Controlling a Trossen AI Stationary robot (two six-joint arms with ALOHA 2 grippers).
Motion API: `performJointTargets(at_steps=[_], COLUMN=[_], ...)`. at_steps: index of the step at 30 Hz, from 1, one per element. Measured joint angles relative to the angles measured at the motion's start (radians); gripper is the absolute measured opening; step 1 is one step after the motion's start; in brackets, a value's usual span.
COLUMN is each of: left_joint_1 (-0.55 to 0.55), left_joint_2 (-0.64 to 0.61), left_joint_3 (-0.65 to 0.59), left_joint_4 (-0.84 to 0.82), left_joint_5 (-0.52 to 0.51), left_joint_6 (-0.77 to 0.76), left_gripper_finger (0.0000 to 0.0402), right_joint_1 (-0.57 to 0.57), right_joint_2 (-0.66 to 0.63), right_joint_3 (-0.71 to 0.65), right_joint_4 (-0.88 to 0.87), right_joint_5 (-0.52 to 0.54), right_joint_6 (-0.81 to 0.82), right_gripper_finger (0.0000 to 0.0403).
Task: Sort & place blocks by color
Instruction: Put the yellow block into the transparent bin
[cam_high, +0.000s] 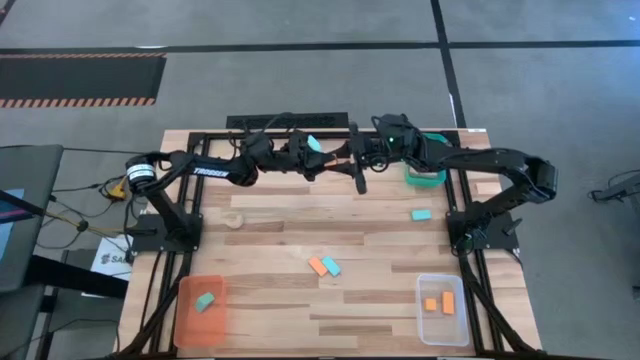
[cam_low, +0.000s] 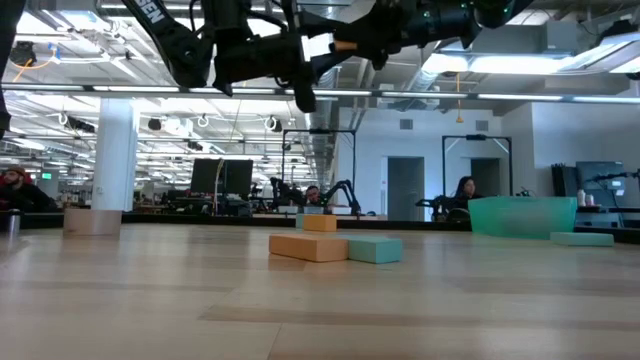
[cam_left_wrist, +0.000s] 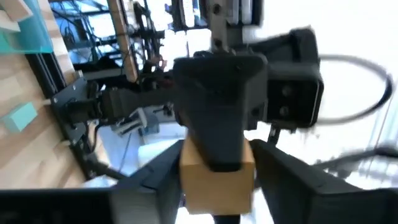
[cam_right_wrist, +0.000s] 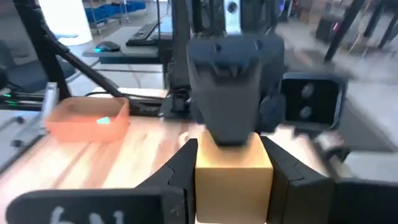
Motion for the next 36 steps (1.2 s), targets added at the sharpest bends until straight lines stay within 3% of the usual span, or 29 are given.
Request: performJointTargets(at_steps=[6,11,16,20,24,29,33,36], left_joint_1=[0.116,0.206,0.240,0.230,0.224,0.227,0.227,0.226], left_joint_2=[-0.001,-0.005,-0.006,-0.006,-0.006,-0.006,-0.006,-0.006], left_joint_3=[0.000,0.000,0.001,0.035,0.080,0.134,0.165,0.179], left_joint_4=[-0.102,-0.353,-0.587,-0.731,-0.792,-0.822,-0.825,-0.827], left_joint_5=[0.170,0.147,0.069,-0.004,-0.017,0.004,0.015,0.014], left_joint_6=[0.183,0.372,0.584,0.740,0.843,0.884,0.895,0.912], left_gripper_finger=[0.0256,0.0267,0.0268,0.0262,0.0246,0.0230,0.0223,0.0220], right_joint_1=[-0.037,-0.034,0.106,0.304,0.535,0.790,0.905,0.943], right_joint_2=[-0.088,-0.183,-0.234,-0.235,-0.247,-0.285,-0.296,-0.287], right_joint_3=[0.000,0.000,-0.001,-0.026,-0.126,-0.301,-0.442,-0.517], right_joint_4=[-0.302,-0.742,-1.153,-1.345,-1.294,-0.928,-0.639,-0.581], right_joint_5=[-0.066,-0.201,-0.208,-0.215,-0.301,-0.366,-0.350,-0.323], right_joint_6=[0.152,0.260,0.411,0.614,0.895,1.304,1.569,1.676], right_gripper_finger=[0.0122,0.0122,0.0122,0.0122,0.0122,0.0122,0.0122,0.0122])
